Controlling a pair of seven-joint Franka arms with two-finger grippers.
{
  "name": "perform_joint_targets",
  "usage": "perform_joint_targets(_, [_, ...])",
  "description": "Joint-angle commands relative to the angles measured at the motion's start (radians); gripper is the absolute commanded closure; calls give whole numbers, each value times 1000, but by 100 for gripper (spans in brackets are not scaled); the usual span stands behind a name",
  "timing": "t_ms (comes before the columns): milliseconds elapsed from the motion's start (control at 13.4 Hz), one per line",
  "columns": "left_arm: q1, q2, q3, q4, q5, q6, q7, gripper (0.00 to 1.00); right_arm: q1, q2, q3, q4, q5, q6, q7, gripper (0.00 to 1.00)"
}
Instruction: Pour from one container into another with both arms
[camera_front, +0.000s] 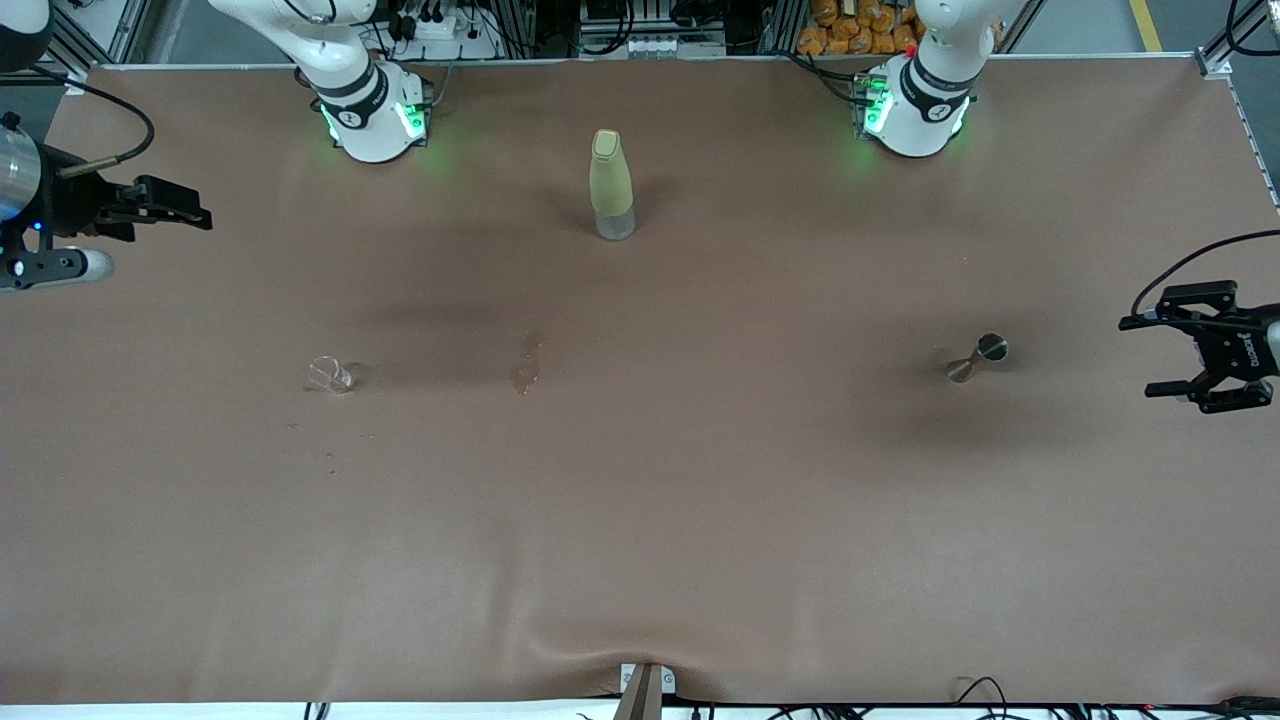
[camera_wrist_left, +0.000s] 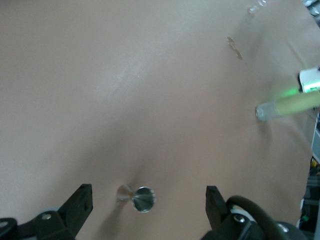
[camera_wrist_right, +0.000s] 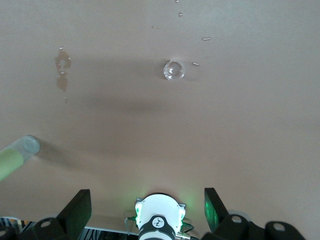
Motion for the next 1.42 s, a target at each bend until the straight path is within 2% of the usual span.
perform_joint_targets(0, [-58, -58, 5, 6, 70, 11, -136, 0, -22, 1, 18, 16, -53, 18, -14, 0])
perform_joint_targets(299, [-127, -71, 7, 64, 141, 11, -444, 0, -27, 4, 11, 29, -79, 111, -185, 0])
perform_joint_targets(598, [-173, -106, 5, 64, 217, 10, -602, 0, -43, 12, 9, 32, -78, 171, -209, 0])
perform_joint_targets(747, [-197, -111, 5, 64, 277, 10, -756, 0, -37, 9, 9, 32, -78, 164, -135, 0])
perform_joint_targets(971, [-257, -112, 5, 64, 429, 8, -928, 0, -37, 7, 10, 32, -61, 160, 88, 0])
perform_joint_targets(1121, [-273, -111, 5, 63, 443, 8, -1020, 0, -25, 7, 7, 32, -64, 160, 102, 0])
perform_joint_targets(1195, [-280, -111, 2, 61, 446, 10, -1095, 0, -8, 9, -12, 32, -65, 160, 102, 0])
perform_joint_targets(1345, [-296, -109, -12, 58, 448, 10, -1187, 0, 96, 7, -121, 28, -62, 160, 108, 0])
